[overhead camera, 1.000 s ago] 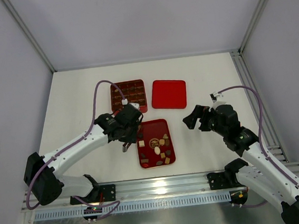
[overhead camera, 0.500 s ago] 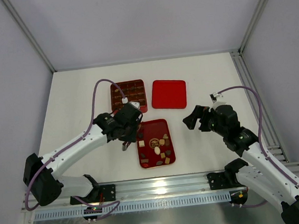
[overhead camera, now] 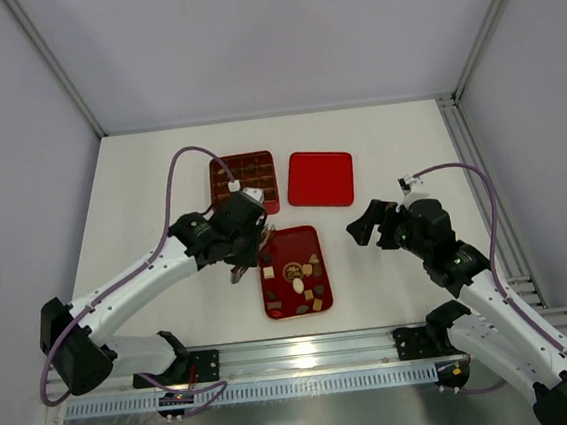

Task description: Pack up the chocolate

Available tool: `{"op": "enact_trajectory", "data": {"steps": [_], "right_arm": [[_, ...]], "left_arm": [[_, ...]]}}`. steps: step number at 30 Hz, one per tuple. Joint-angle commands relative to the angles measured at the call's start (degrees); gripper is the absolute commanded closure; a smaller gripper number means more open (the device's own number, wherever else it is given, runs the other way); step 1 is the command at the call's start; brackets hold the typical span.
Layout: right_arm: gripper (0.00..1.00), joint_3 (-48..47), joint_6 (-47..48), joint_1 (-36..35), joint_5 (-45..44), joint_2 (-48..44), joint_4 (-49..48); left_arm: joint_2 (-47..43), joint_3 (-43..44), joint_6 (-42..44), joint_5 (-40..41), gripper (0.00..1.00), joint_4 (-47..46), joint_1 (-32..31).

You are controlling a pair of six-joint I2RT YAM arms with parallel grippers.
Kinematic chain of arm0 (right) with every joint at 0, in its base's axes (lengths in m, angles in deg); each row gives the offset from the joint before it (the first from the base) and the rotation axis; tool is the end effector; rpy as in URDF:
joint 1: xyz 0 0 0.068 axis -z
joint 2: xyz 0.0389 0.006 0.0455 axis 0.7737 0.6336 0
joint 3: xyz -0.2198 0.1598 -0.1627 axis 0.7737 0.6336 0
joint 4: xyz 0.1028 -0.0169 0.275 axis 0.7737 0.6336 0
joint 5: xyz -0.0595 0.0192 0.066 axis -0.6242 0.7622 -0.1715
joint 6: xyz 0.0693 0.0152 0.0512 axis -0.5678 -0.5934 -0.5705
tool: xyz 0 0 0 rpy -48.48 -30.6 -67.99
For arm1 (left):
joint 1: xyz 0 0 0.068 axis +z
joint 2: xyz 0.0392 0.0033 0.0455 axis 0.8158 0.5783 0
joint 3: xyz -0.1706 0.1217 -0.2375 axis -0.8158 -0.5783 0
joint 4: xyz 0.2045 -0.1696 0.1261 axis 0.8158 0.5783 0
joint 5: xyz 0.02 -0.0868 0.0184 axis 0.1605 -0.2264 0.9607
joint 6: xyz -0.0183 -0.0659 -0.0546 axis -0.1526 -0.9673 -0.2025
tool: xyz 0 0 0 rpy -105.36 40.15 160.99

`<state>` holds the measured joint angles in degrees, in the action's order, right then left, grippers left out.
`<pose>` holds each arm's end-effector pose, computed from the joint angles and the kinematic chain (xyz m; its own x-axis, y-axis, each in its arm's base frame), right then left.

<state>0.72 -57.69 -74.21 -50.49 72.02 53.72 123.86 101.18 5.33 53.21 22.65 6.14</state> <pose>0.1860 0.0871 0.2525 -0.5885 0.3113 -0.7462 -0.1758 0.8515 0.4939 0.2025 -0.2086 0.2955 -0.8564 0.1742 -0.4860 0.2658 0.9558 -0.1259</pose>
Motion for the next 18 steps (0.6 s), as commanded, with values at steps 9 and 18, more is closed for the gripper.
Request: {"op": "enact_trajectory", "data": {"steps": [9, 18], "right_arm": [[0.0, 0.4, -0.1, -0.2, -0.3, -0.4, -2.8], [0.0, -0.2, 0.4, -0.1, -0.7, -0.4, -2.1]], "left_arm": [[-0.2, 7.3, 2.1, 1.4, 0.72, -0.1, 0.3], [8.1, 18.7, 6.1, 1.5, 0.72, -1.3, 7.0]]}}
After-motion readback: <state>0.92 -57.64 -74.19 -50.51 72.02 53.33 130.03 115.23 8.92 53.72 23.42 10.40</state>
